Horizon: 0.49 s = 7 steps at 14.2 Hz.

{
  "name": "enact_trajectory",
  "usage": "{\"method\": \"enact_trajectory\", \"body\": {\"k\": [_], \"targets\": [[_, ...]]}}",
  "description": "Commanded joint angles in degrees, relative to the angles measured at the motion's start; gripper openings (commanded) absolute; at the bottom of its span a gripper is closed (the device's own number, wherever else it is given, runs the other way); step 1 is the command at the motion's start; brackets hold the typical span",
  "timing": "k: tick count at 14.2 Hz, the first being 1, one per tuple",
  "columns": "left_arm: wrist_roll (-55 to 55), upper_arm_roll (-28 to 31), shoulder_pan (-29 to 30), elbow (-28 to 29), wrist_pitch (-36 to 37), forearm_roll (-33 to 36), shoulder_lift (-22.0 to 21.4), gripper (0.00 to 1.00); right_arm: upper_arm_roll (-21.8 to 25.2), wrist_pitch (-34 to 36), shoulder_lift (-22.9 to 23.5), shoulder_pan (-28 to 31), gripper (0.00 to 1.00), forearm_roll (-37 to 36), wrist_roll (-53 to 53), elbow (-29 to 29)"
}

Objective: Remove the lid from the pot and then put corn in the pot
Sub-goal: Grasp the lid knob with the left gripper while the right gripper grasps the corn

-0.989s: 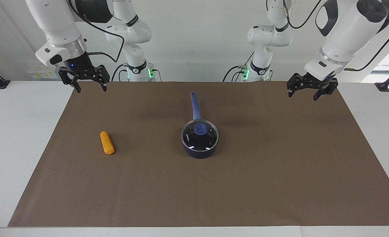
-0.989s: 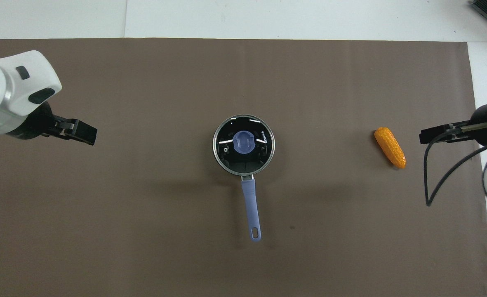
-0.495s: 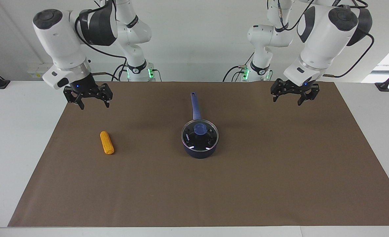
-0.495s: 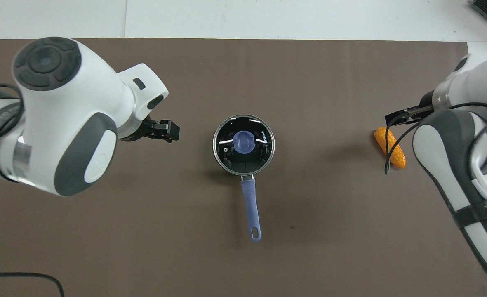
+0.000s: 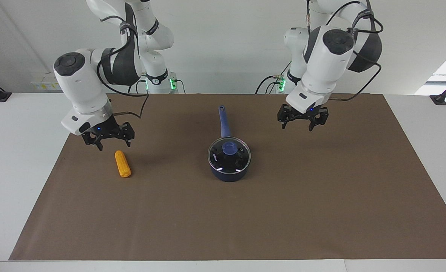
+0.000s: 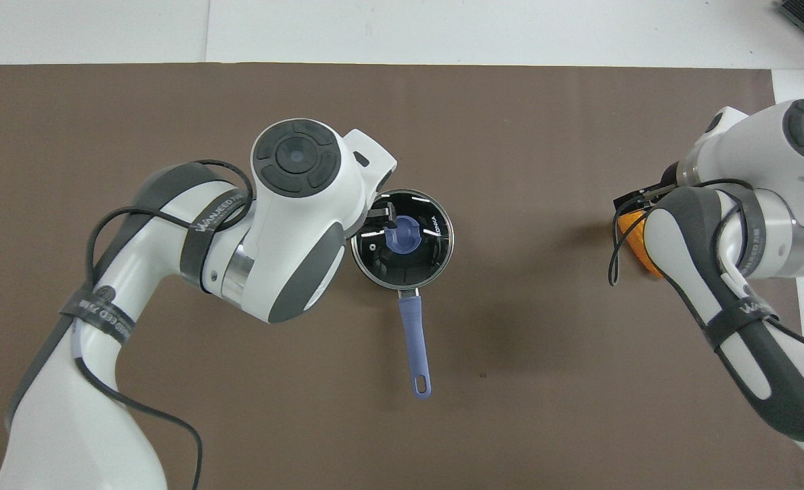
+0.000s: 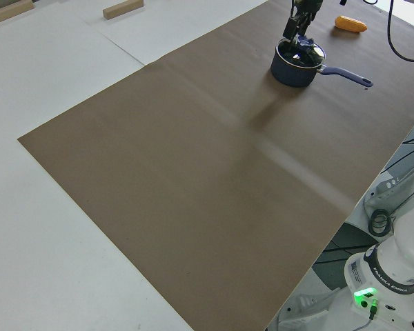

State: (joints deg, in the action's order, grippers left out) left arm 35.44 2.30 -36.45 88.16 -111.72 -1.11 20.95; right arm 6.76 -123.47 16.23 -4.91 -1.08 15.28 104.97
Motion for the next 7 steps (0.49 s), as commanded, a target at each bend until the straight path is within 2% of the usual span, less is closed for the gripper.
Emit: {"method": "enact_trajectory", "body": {"k": [1,5,7], "targets": [[4.54,1.04,-3.79,-6.42,-0.51,1.37,5.50,1.00,-0.17,-2.92,0.11,2.97,1.00,0.64,8.16,3.22],[8.33,1.13,-7.67,-10.72,-0.61,5.23,12.35,1.00,-0.25,-4.32,2.40,4.12,1.00,1.25,11.00,4.71],[8.24,1.48,-7.50,-11.69,1.14,5.24,12.27,1.00,-0.25,-4.85,2.40,4.12,1.00,2.30,11.09,5.77]]}}
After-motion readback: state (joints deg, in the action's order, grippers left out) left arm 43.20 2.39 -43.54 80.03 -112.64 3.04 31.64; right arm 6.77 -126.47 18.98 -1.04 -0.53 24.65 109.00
